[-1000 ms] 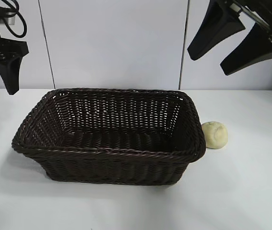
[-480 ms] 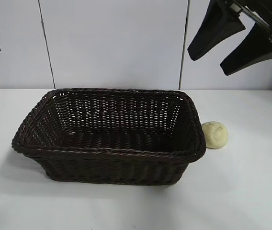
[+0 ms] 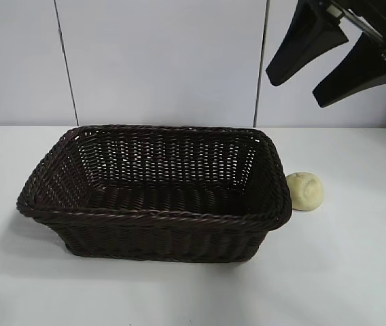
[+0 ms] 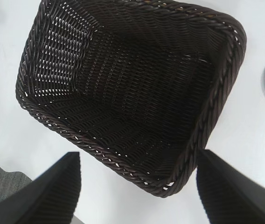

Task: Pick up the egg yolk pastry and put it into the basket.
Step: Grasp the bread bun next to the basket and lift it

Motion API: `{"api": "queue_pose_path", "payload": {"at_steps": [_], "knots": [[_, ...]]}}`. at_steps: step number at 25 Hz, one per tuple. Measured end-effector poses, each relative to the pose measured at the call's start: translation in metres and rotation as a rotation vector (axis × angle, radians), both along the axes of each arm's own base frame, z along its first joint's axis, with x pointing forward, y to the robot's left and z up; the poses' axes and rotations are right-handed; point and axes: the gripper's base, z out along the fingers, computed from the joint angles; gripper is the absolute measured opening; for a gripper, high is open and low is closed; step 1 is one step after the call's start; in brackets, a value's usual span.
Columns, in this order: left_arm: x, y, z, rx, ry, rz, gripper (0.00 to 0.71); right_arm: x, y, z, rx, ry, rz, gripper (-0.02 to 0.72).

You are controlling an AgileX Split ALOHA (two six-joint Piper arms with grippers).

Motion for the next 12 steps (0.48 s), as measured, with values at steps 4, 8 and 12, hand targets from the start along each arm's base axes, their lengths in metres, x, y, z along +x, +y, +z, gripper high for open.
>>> {"api": "queue_pose_path", "payload": {"at_steps": [4, 8, 12], "knots": [[-0.055, 0.002, 0.010, 0.009, -0.042, -0.001, 0.562, 0.000, 0.000, 0.000, 0.000, 0.000, 0.000, 0.507], [-0.108, 0.004, 0.007, 0.008, -0.077, 0.000, 0.562, 0.000, 0.000, 0.000, 0.000, 0.000, 0.000, 0.507], [-0.155, 0.005, -0.005, 0.005, -0.118, 0.005, 0.562, 0.000, 0.000, 0.000, 0.000, 0.000, 0.000, 0.507]]}}
